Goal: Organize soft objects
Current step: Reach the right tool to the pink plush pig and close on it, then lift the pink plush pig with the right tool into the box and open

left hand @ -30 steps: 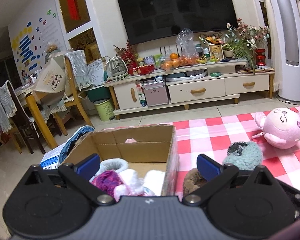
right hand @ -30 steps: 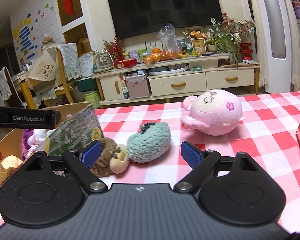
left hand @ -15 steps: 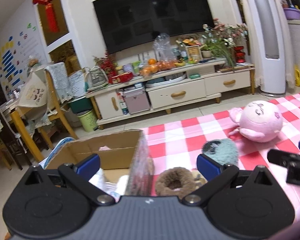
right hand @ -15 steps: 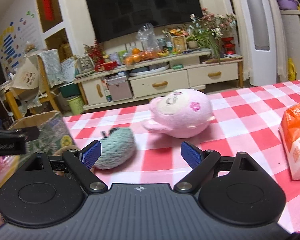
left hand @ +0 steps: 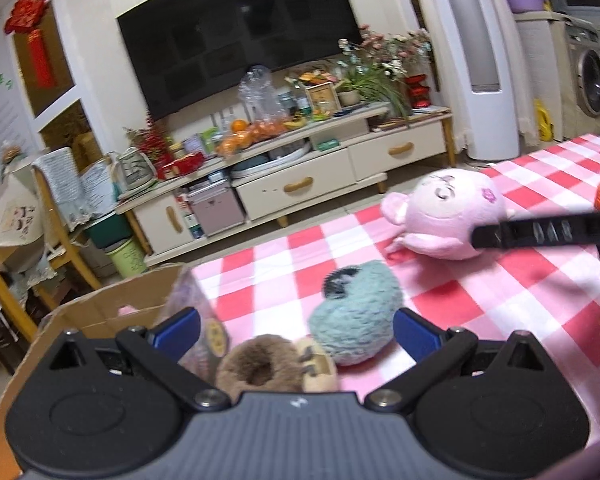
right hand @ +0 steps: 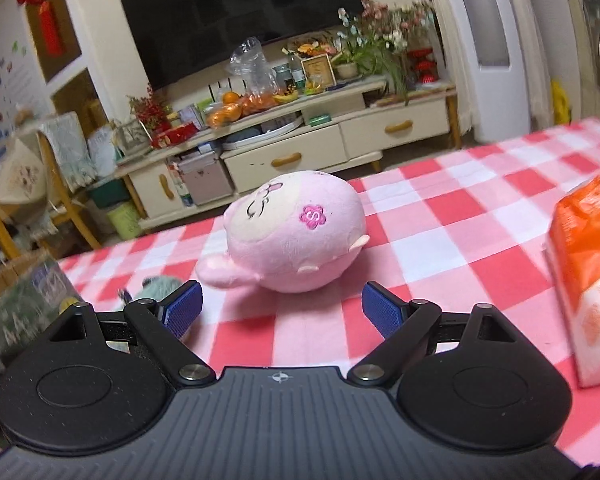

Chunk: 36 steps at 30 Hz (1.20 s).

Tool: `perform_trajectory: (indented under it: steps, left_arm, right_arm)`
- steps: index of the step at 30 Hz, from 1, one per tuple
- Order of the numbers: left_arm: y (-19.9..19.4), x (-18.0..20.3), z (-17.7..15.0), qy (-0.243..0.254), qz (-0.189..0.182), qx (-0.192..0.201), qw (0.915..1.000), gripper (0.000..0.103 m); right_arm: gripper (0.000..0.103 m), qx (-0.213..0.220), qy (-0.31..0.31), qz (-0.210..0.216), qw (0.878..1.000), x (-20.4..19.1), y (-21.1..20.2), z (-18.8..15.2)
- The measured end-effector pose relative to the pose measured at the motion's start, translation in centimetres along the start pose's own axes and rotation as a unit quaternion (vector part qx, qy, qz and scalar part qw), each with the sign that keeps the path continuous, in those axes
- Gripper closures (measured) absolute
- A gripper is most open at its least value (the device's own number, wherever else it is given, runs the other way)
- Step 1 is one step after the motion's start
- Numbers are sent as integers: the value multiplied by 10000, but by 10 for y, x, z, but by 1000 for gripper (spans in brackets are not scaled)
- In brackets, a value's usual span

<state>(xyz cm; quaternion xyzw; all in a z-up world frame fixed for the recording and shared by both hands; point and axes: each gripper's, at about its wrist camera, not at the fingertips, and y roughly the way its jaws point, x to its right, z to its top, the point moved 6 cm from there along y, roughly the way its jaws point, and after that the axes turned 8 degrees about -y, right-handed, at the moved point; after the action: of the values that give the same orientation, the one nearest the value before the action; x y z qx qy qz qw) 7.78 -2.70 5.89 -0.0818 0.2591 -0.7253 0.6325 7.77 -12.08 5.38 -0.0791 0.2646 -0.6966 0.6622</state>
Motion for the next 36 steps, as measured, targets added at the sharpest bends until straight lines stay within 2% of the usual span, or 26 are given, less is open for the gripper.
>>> perform_trajectory:
  steps: [3,7,12,17,22,24,27,31,36]
  left_arm:
    - [7,12,-2,179,-69,23,9998,1]
    - [20,25,-4,331,-119,17,9994,1]
    - [35,35,-6,419,-144,-42,9990,2]
    - [50,41,-4,580,-143,-29,9982,3]
    - [63,41,-6,540,-141,-143,9983,3]
    - [69,40,-9,456,-208,-267,9984,7]
    - [76,40,-12,342,-223,-435,9982,12]
    - [82,40,-17,134,-302,-668,9972,27]
    - [81,41,-18,76,-254,-666,9974,30]
  right_arm:
    - [0,-25,602,249,9979,11,10,4]
    - [0,-13,1394,648,9881,22,20,9]
    - [0,37,1982,753,9773,32,35,18]
    - [0,-35,2233,725,9720,35,54,21]
    - [0,-265,2096,838,9738,31,64,25]
    - [0,-358,1977,725,9769,29,72,27]
    - [0,-416,1989,860,9754,26,80,29]
    - [0,-515,1754,987,9782,23,80,30]
    - [0,-766,1893,1432,9684,19,86,23]
